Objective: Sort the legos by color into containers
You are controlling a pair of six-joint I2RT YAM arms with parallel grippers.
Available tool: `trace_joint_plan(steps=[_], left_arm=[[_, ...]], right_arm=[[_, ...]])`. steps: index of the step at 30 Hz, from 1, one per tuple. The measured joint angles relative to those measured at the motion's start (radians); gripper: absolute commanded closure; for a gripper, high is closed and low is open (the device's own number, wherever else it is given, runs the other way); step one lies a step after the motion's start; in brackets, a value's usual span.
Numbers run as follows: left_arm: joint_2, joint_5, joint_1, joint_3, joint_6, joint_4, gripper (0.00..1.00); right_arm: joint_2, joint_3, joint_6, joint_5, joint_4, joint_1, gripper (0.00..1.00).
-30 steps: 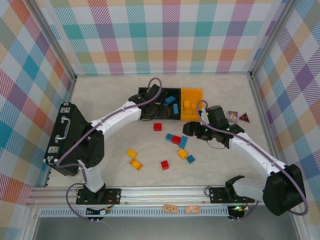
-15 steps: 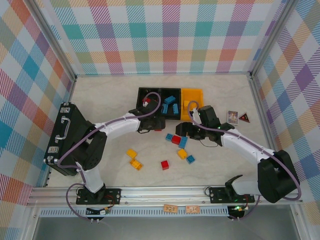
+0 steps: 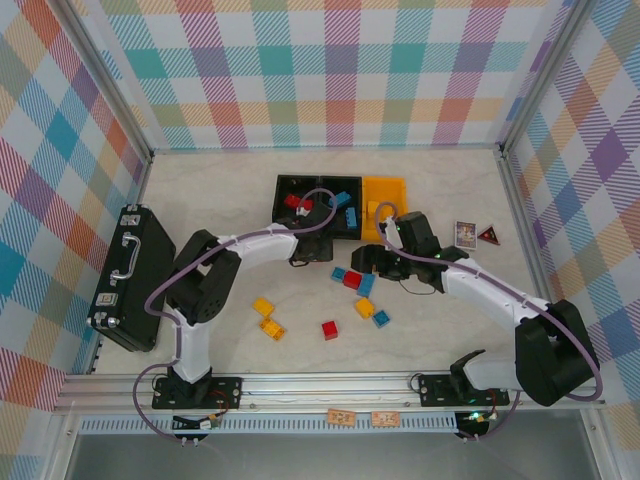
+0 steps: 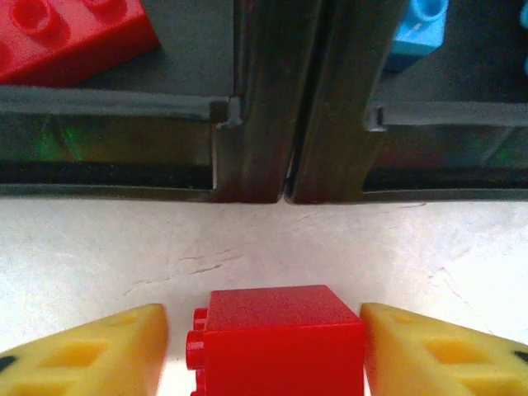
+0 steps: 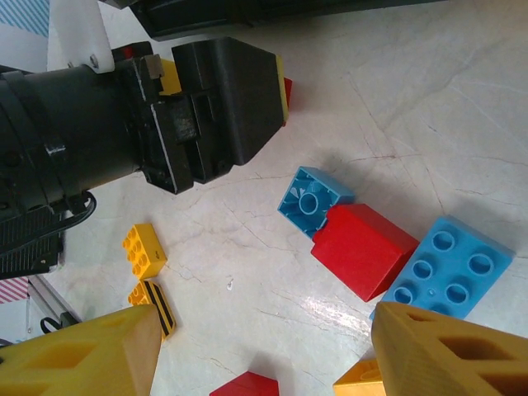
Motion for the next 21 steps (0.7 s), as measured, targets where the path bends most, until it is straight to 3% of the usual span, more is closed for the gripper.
trace_joint_plan(steps=[7,21], left_arm=[[0.011,-0.004,-0.003,0.022,0.004,-0.021,0.68],[-0.171,-0.031,0.002,0.002,0.007,-0.157,0.67]], right_arm=[[0.000,-0.004,0.000,0.010,-0.001,0.000,0.32],[0.000,0.004,0.000,0.008,-0.005,0.000,0.32]])
